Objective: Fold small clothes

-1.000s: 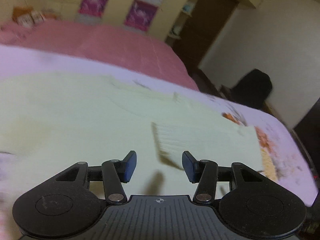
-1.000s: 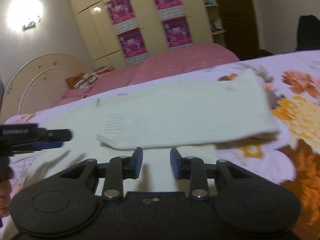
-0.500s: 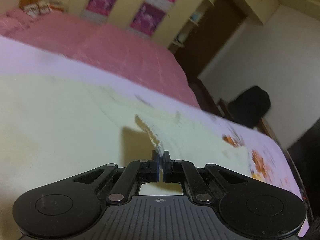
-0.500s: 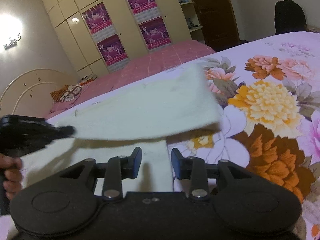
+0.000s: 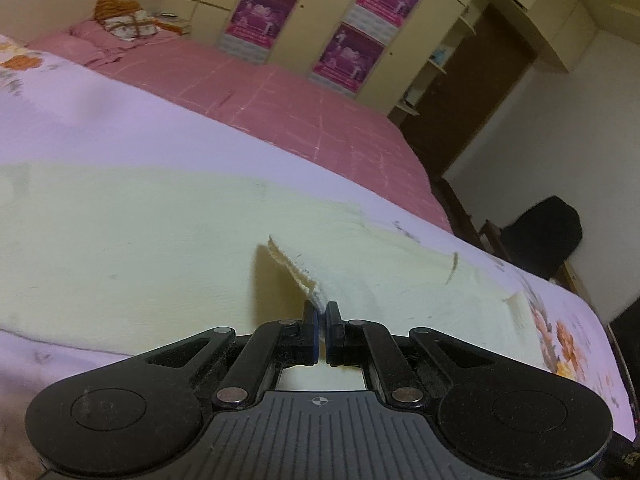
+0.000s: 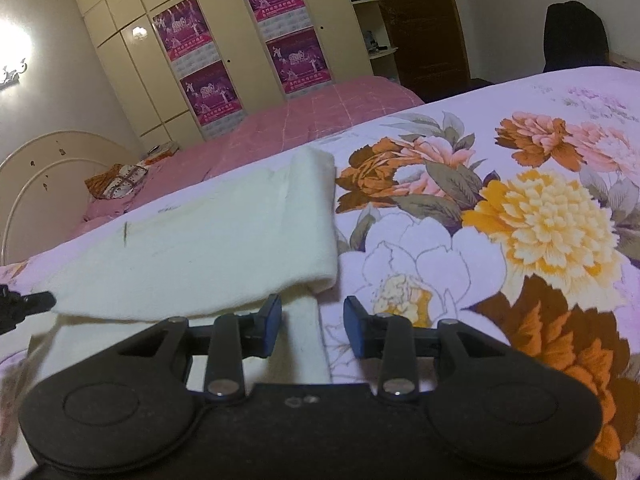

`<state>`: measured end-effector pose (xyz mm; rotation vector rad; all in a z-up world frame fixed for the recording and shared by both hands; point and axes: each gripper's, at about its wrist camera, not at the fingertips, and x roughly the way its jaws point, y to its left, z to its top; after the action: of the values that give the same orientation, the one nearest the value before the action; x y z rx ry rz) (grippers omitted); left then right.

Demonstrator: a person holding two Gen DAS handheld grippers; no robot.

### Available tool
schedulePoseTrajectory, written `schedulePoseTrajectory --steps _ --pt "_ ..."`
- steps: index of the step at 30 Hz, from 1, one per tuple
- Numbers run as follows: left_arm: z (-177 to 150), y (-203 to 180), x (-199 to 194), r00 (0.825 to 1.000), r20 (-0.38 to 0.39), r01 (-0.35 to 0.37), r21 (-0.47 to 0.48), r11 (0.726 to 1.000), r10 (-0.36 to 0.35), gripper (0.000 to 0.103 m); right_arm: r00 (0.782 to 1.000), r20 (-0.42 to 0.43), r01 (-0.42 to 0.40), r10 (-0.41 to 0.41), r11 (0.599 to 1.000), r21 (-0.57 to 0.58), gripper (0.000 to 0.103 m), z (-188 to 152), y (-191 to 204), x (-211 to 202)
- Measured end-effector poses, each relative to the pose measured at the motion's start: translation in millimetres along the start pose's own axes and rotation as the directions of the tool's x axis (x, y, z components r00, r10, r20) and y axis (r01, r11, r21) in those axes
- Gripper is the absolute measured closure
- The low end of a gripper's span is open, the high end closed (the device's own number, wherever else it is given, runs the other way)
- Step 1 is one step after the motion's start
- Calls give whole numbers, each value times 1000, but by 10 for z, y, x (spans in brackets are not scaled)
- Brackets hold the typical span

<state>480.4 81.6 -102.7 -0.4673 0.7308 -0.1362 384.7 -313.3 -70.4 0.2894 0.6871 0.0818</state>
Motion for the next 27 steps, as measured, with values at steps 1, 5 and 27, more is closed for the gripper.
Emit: schedulePoseTrajectory --steps 1,5,27 --pt "8 76 -36 1000 0 -3 -7 1000 3 100 1000 0 3 -3 1000 -3 68 11 -1 7" --pt "23 183 -24 1000 4 -18 -19 1000 18 100 1000 0 2 -2 1000 -9 68 31 -1 22" --pt "-5 311 75 999 -18 -44 -24 999 44 100 1000 11 -7 8 998 -70 96 23 61 114"
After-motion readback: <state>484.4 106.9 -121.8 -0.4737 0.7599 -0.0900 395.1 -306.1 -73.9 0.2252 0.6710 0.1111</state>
